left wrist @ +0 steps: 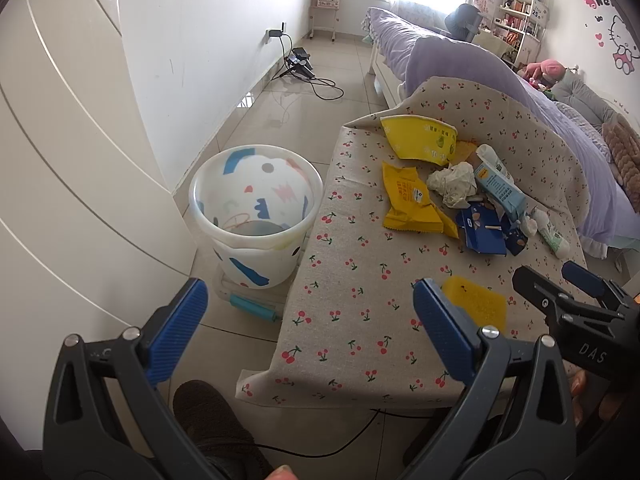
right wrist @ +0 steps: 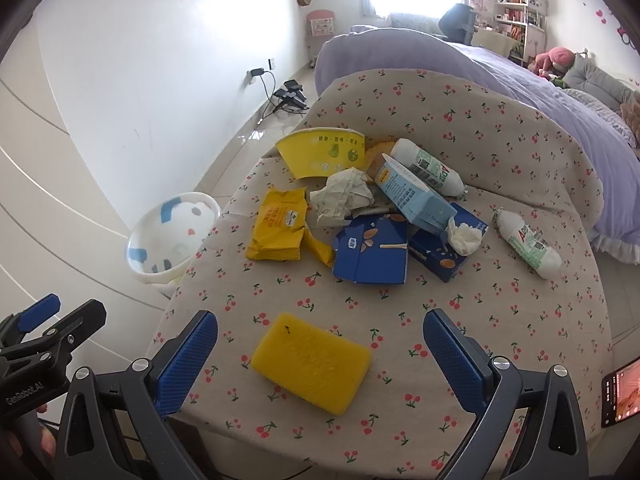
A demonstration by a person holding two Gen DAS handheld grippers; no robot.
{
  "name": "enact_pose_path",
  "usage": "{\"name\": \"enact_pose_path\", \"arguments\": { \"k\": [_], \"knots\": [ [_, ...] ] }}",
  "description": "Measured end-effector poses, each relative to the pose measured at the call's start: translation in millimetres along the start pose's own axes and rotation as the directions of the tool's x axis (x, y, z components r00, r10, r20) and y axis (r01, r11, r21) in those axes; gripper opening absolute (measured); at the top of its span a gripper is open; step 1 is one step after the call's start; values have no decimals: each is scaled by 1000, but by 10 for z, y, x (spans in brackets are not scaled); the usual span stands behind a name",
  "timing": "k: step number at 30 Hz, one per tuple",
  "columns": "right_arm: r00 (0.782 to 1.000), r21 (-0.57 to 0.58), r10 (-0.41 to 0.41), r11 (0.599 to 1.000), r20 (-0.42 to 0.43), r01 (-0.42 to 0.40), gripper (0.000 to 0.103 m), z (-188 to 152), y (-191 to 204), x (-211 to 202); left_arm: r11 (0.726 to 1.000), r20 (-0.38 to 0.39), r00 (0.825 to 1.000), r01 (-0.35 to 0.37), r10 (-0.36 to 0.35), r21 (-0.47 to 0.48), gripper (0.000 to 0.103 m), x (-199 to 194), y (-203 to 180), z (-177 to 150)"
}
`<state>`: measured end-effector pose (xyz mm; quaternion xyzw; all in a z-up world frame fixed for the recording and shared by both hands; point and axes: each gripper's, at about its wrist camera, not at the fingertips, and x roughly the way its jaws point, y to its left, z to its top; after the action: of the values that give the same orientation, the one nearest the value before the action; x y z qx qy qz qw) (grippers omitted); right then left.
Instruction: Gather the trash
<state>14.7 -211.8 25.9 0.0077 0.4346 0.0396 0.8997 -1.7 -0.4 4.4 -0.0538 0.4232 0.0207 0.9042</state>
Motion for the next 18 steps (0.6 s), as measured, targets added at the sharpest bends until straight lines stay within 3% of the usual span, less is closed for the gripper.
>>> {"name": "enact_pose_path", "arguments": {
  "k": [18],
  "knots": [
    [1000, 0, 7, 1000, -4, -7, 103, -4, 9, -5, 1000, 13, 1000, -1, 1, 2, 102, -28, 9, 43]
  ]
}}
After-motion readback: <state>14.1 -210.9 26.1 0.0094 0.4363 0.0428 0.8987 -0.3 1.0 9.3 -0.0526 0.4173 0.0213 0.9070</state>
